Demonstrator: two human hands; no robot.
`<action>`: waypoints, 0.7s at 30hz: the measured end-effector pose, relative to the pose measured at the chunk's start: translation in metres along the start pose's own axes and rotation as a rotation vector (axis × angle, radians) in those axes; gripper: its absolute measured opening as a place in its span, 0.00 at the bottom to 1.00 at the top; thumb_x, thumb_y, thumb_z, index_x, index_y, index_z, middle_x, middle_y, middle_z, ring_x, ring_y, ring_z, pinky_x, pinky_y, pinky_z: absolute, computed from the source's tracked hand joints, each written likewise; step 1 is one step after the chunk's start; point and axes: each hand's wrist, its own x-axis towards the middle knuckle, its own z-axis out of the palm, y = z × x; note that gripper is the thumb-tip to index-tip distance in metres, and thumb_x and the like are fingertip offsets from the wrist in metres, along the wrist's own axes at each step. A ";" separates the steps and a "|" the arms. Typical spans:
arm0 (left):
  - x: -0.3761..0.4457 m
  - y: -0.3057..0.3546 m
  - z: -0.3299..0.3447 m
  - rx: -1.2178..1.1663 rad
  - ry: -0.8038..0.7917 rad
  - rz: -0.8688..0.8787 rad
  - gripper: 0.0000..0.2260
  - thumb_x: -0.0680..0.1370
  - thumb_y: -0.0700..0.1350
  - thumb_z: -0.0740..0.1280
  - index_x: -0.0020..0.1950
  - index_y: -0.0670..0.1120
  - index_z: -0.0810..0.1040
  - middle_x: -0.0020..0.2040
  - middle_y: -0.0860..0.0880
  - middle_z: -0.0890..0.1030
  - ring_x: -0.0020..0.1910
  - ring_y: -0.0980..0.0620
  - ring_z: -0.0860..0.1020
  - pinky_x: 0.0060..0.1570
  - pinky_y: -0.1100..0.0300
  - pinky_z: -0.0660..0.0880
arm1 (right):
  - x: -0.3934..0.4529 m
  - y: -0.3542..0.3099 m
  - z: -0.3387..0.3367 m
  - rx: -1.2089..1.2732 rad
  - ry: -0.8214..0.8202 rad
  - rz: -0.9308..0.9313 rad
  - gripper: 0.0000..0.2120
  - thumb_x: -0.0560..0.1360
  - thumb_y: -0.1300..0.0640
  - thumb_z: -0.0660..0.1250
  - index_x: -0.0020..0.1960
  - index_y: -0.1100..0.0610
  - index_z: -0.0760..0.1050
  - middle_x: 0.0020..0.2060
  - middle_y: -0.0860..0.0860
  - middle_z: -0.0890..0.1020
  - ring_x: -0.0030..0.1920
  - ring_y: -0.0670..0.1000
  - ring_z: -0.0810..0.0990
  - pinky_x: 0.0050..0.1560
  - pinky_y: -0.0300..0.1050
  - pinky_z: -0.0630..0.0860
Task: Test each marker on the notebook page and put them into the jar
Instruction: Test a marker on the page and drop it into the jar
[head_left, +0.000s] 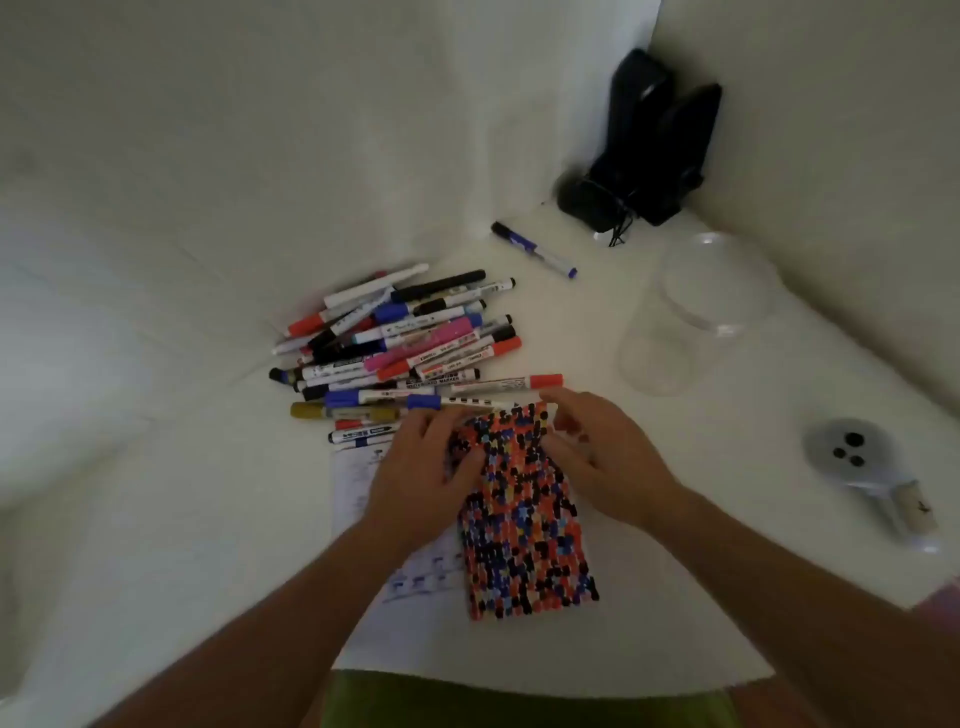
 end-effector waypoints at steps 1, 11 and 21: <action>-0.002 -0.004 0.005 0.019 0.049 0.029 0.22 0.82 0.59 0.60 0.74 0.53 0.69 0.60 0.53 0.69 0.55 0.55 0.71 0.52 0.58 0.73 | -0.002 0.006 0.007 0.050 0.044 -0.041 0.24 0.81 0.39 0.57 0.76 0.44 0.67 0.50 0.41 0.77 0.50 0.44 0.76 0.55 0.52 0.78; -0.011 -0.024 0.034 0.195 0.271 0.222 0.23 0.83 0.58 0.55 0.76 0.52 0.67 0.62 0.53 0.73 0.59 0.55 0.71 0.55 0.59 0.70 | -0.006 0.044 0.028 0.245 0.086 -0.243 0.30 0.74 0.58 0.56 0.71 0.32 0.71 0.51 0.40 0.85 0.55 0.46 0.84 0.54 0.52 0.82; -0.024 -0.026 0.038 0.030 0.405 0.381 0.13 0.85 0.52 0.59 0.69 0.55 0.71 0.36 0.56 0.78 0.34 0.60 0.76 0.35 0.57 0.73 | -0.013 0.032 0.028 0.280 0.084 -0.183 0.35 0.74 0.46 0.76 0.75 0.37 0.62 0.51 0.42 0.88 0.51 0.47 0.86 0.60 0.49 0.79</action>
